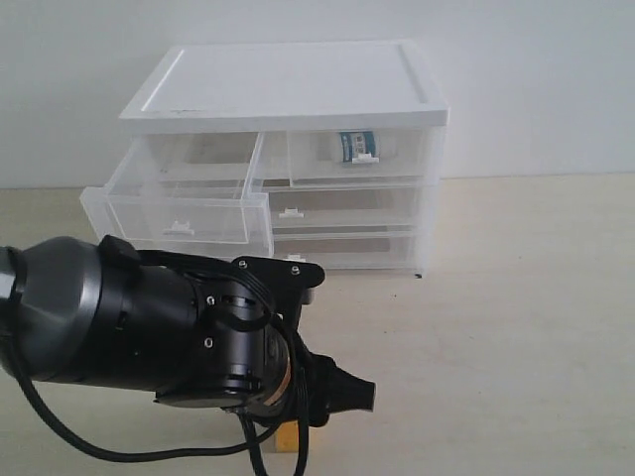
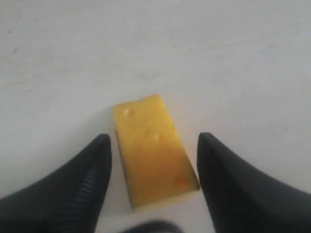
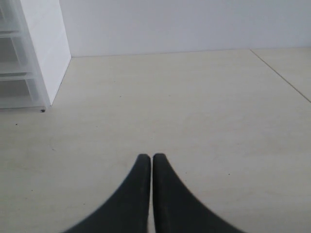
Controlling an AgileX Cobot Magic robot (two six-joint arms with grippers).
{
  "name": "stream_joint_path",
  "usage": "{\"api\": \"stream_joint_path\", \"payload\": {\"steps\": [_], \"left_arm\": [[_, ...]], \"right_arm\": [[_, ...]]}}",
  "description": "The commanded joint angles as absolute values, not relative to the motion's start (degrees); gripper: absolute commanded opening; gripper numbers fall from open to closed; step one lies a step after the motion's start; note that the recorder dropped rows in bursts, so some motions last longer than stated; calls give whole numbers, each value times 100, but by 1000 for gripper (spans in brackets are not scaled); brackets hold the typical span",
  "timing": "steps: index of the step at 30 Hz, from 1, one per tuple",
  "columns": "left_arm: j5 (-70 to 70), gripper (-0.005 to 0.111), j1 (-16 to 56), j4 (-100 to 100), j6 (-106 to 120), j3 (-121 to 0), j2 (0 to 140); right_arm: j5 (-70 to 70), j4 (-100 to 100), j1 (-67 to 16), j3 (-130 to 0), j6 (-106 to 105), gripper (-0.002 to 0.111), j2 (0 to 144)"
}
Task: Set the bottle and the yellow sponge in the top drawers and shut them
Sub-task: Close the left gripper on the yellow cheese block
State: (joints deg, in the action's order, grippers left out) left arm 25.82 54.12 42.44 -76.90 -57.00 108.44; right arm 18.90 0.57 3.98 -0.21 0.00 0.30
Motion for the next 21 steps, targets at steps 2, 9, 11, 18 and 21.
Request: {"api": "stream_joint_path", "payload": {"steps": [2,9,11,18,21], "left_arm": [[2588,65,5452,4027,-7487,-5715,10843],[2588,63,5452,3980,-7453,-5715,10843],[2588,63,5452,3980,-7453,-5715,10843],[2588,63,5452,3980,-7410,-5715,10843],[2588,63,5452,3980,-7399,-5715,10843]], "right_arm": [[1849,60,390,0,0,0,0],[1849,60,390,0,0,0,0],[1849,60,390,0,0,0,0],[1849,60,390,0,0,0,0],[1849,60,390,0,0,0,0]]}}
